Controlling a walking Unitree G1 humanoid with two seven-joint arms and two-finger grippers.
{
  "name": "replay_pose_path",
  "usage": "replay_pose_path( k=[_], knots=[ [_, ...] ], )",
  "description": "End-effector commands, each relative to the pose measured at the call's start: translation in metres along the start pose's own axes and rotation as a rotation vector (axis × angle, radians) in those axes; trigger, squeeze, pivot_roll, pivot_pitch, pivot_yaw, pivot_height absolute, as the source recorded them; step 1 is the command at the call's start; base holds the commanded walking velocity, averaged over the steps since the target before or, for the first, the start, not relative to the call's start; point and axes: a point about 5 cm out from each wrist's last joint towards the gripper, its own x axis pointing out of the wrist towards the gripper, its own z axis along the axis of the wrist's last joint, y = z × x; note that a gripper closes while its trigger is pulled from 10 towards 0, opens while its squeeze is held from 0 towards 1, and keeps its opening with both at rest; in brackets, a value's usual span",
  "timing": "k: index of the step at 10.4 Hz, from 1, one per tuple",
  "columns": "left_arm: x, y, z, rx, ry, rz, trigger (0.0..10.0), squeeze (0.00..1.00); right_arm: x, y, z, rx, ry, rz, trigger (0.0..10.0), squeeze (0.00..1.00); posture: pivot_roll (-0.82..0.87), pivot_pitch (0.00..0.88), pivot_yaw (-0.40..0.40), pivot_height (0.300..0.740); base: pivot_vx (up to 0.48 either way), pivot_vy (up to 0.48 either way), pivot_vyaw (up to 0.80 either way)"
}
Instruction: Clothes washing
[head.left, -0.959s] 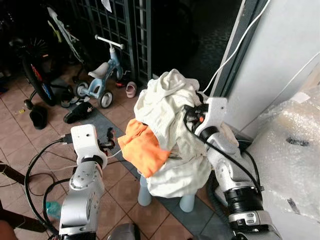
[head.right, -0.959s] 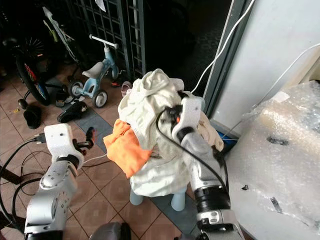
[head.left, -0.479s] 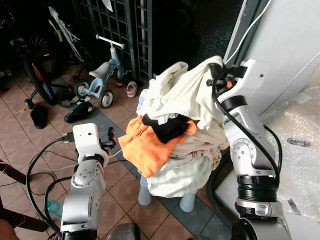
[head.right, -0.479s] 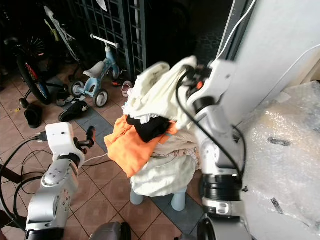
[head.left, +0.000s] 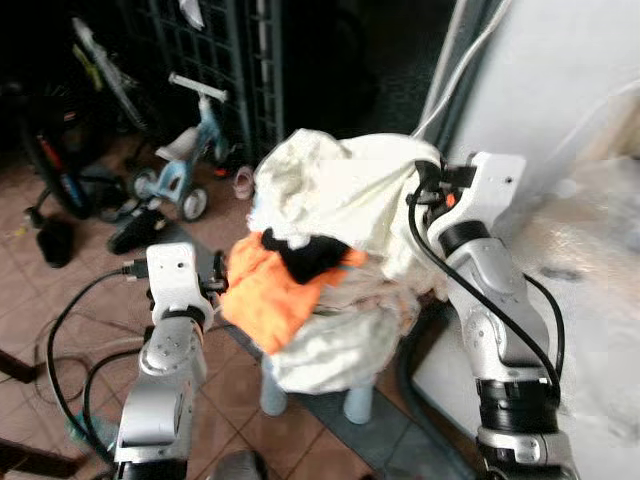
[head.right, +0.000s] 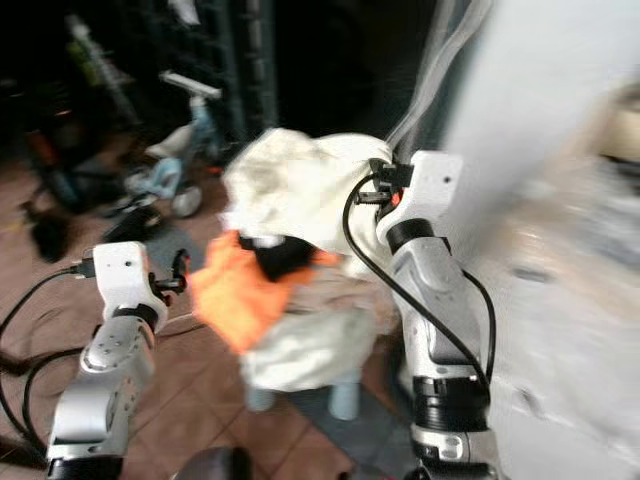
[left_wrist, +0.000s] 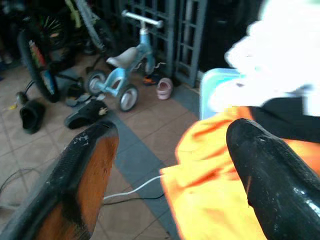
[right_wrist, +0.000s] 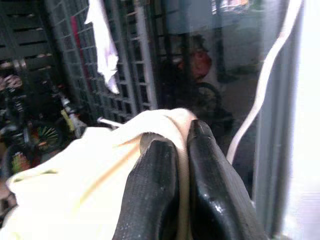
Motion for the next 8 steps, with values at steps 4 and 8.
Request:
replay_pose_path(
  k=[4, 8],
  knots=[
    [0.003, -0.006, 0.002, 0.012, -0.017, -0.028, 10.0, 0.00, 0.001, -0.009, 0.007, -0.086, -0.042, -0.017, 10.0, 0.00, -0.05, 0.000, 0.011, 0.740, 0.000, -0.369, -0.39],
    [0.004, -0.007, 0.001, -0.012, -0.023, -0.038, 10.0, 0.00, -0.022, -0.022, -0.012, -0.332, -0.010, -0.076, 10.0, 0.00, -0.06, 0.000, 0.023, 0.740, 0.000, -0.205, 0.00]
  ],
)
